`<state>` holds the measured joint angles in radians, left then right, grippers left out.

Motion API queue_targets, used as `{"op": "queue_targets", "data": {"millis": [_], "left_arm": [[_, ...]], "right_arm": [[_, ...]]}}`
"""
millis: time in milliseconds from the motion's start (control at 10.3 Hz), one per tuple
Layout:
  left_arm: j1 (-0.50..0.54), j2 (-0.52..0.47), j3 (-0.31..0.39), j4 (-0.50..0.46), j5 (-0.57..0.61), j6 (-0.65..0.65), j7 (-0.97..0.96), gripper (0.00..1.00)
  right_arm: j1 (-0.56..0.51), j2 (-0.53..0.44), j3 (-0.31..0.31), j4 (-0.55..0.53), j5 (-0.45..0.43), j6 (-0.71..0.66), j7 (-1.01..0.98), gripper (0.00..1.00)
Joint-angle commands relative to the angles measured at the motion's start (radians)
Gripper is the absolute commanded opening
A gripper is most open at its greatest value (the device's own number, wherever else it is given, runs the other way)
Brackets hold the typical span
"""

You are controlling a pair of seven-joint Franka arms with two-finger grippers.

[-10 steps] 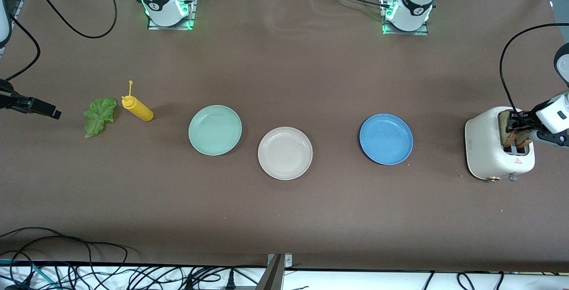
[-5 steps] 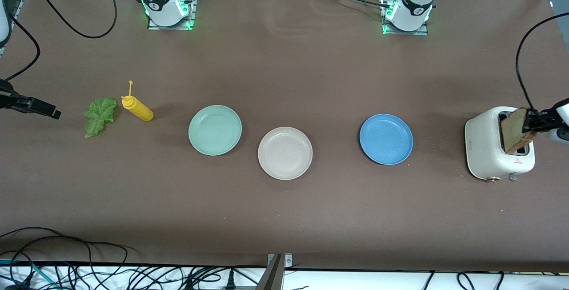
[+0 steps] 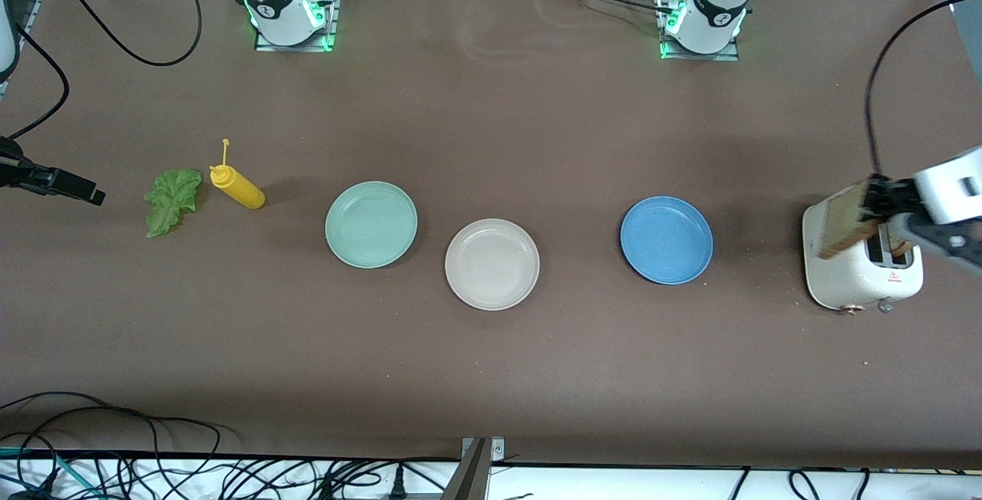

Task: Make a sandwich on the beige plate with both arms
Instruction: 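Lift the toast out and carry it to the beige plate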

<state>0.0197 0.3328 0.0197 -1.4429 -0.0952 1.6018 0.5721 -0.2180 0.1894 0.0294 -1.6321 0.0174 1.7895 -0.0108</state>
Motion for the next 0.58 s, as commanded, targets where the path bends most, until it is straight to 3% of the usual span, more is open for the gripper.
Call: {"op": "queue_targets", "data": {"millis": [0, 292, 487], "left_arm": [[-0.085, 0.061, 0.005, 0.036, -0.159, -0.034, -0.113, 0.0], [-0.222, 0.175, 0.002, 0.047, -0.432, -0.023, -0.473, 0.0], [-0.273, 0.244, 0.002, 0.052, -0.594, 0.021, -0.517, 0.0]], "right_arm": [[-0.007, -0.001, 0.004, 0.009, 0.009, -0.013, -0.009, 1.0], [-0.007, -0.001, 0.004, 0.009, 0.009, -0.013, -0.009, 1.0], [-0.007, -0.001, 0.004, 0.009, 0.009, -0.015, -0.015, 1.0]]}}
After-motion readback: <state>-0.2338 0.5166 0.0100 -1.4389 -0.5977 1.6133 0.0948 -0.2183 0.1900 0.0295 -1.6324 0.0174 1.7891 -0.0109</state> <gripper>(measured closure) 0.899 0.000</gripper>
